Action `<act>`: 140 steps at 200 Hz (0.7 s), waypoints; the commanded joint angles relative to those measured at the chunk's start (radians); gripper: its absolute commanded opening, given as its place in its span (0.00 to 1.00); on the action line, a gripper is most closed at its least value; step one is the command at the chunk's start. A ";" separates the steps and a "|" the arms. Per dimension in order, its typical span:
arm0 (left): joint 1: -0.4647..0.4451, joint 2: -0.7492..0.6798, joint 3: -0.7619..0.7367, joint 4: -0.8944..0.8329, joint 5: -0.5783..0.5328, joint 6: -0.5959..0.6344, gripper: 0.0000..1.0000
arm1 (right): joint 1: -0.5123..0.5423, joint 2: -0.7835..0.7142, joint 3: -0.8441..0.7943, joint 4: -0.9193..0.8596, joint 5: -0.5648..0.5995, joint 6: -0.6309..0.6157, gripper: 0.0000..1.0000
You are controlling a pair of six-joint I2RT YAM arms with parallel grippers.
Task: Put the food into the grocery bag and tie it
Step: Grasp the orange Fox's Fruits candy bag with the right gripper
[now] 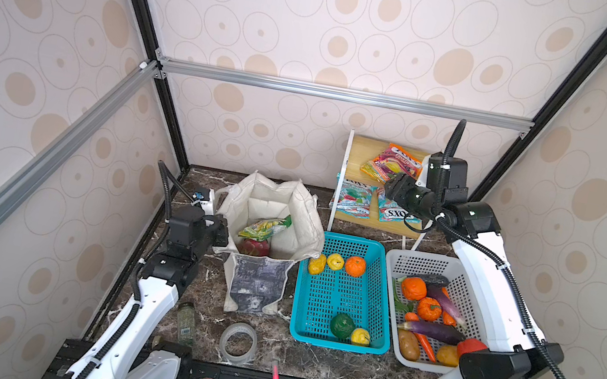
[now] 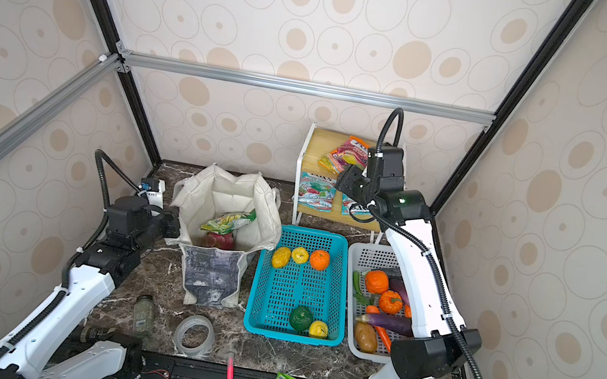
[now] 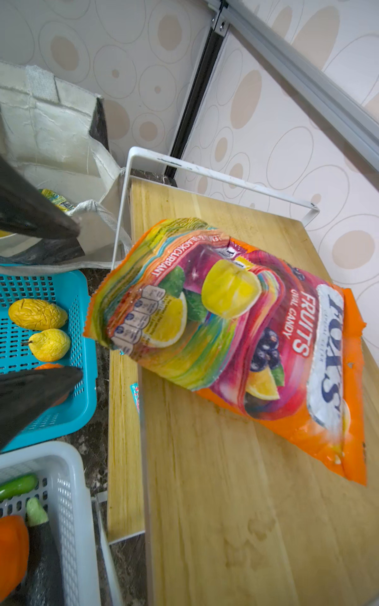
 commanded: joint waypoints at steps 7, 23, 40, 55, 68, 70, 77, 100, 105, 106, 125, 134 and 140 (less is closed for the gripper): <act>0.005 -0.015 0.024 0.023 0.006 -0.003 0.00 | -0.013 0.002 -0.024 0.062 -0.007 0.023 0.59; 0.005 -0.016 0.023 0.022 0.005 -0.001 0.00 | -0.031 0.007 -0.041 0.090 -0.048 0.026 0.56; 0.005 -0.017 0.023 0.023 0.005 0.000 0.00 | -0.052 0.019 -0.044 0.094 -0.088 0.044 0.55; 0.005 -0.017 0.024 0.022 0.005 -0.001 0.00 | -0.052 0.024 -0.045 0.096 -0.092 0.048 0.54; 0.005 -0.017 0.023 0.023 0.003 -0.001 0.00 | -0.080 0.026 -0.048 0.099 -0.096 0.051 0.53; 0.004 -0.017 0.023 0.024 0.003 -0.001 0.00 | -0.080 0.026 -0.048 0.100 -0.096 0.051 0.53; 0.005 -0.016 0.023 0.024 0.003 0.000 0.00 | -0.079 0.028 -0.051 0.103 -0.097 0.051 0.51; 0.005 -0.016 0.024 0.021 0.002 -0.001 0.00 | -0.079 0.038 -0.051 0.108 -0.109 0.054 0.45; 0.005 -0.016 0.022 0.022 0.000 -0.002 0.00 | -0.079 0.040 -0.051 0.109 -0.112 0.054 0.43; 0.005 -0.016 0.022 0.022 0.000 -0.002 0.00 | -0.079 0.041 -0.051 0.109 -0.113 0.055 0.42; 0.005 -0.018 0.022 0.020 -0.010 0.000 0.00 | -0.080 0.042 -0.059 0.116 -0.113 0.067 0.36; 0.005 -0.021 0.022 0.021 -0.013 -0.001 0.00 | -0.079 0.040 -0.066 0.126 -0.112 0.069 0.30; 0.005 -0.021 0.022 0.021 -0.013 0.000 0.00 | -0.081 0.039 -0.069 0.129 -0.112 0.071 0.23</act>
